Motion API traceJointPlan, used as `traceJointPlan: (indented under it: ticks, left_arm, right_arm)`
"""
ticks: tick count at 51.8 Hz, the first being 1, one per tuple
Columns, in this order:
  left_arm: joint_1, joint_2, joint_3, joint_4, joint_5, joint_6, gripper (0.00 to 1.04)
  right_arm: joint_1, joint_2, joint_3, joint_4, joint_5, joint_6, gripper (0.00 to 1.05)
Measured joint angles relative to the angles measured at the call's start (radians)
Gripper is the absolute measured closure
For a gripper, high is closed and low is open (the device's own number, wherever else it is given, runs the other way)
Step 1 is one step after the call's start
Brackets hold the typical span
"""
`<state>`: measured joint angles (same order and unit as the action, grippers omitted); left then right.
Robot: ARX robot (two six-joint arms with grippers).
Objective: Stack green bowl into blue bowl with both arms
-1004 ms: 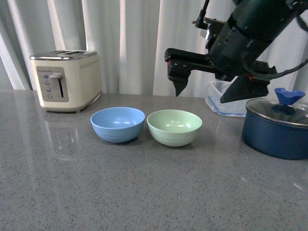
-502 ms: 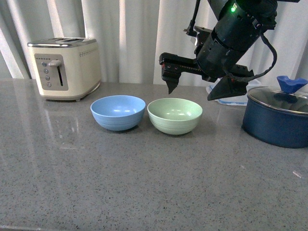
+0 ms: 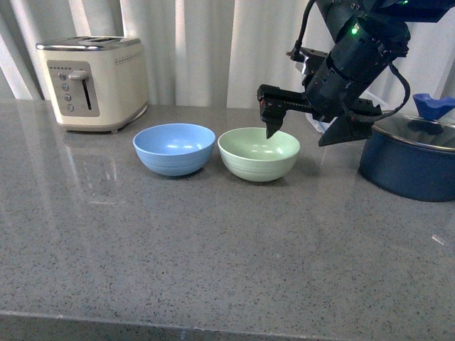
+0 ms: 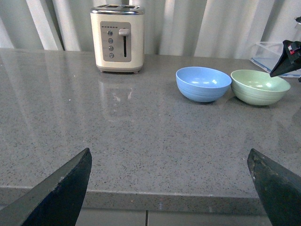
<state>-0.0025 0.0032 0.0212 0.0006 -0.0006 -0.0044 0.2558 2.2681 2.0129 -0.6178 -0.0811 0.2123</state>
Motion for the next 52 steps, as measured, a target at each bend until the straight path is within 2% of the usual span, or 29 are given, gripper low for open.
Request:
traceJointPlan:
  ticks: [24,26,34,48,52]
  left_arm:
    - [0.0,0.0,0.0,0.0,0.0,0.0,0.07]
    - [0.0,0.0,0.0,0.0,0.0,0.0,0.07]
    - [0.0,0.0,0.0,0.0,0.0,0.0,0.07]
    - [0.0,0.0,0.0,0.0,0.0,0.0,0.07]
    - [0.0,0.0,0.0,0.0,0.0,0.0,0.07]
  right_arm:
    - [-0.003,0.074,0.034,0.018,-0.018,-0.031,0.1]
    - [-0.002,0.076,0.034,0.021,-0.018,-0.031,0.12]
    - [0.001,0.076,0.017,0.042,-0.018,-0.032,0.37]
    - [-0.012,0.073,-0.061,0.098,-0.017,-0.045,0.91]
    - [-0.02,0.062,-0.063,0.108,-0.037,-0.043,1.0]
